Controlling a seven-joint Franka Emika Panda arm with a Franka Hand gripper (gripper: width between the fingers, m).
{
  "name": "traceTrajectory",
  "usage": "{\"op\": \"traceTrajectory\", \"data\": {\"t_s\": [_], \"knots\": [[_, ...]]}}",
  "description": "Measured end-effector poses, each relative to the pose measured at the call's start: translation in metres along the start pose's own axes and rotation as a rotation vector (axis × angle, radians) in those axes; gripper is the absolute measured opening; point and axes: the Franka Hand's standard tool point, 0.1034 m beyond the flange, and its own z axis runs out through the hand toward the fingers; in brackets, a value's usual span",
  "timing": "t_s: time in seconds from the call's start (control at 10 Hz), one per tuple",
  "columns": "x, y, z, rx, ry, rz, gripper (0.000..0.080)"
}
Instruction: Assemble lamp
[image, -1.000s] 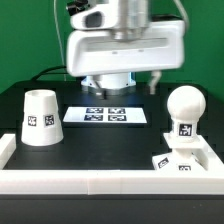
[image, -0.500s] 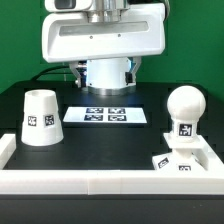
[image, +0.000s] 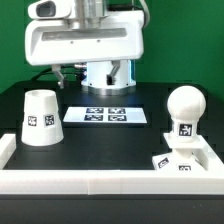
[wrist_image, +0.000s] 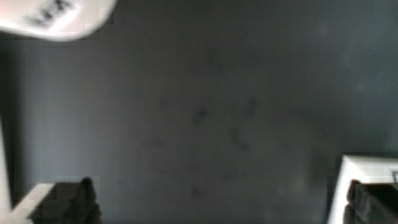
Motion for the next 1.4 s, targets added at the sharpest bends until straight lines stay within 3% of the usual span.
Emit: {"op": "traceTrajectory", "data": {"t_s": [0.2,0.3,0.8,1.2,1.4], "knots": [[-0.027,0.025,0.001,0.007,-0.008,0.008,0.0699],[-0.030,0.030,0.001,0.008,-0.009,0.012,0.0699],[-0.031,0.028,0.002,0.005,-0.006,0.012,0.0699],[-0.060,0.035,0.015,-0.020,0.048,0.027,0.0699],[-0.062,0.036,0.017,-0.023,0.052,0.020,0.0699]]}}
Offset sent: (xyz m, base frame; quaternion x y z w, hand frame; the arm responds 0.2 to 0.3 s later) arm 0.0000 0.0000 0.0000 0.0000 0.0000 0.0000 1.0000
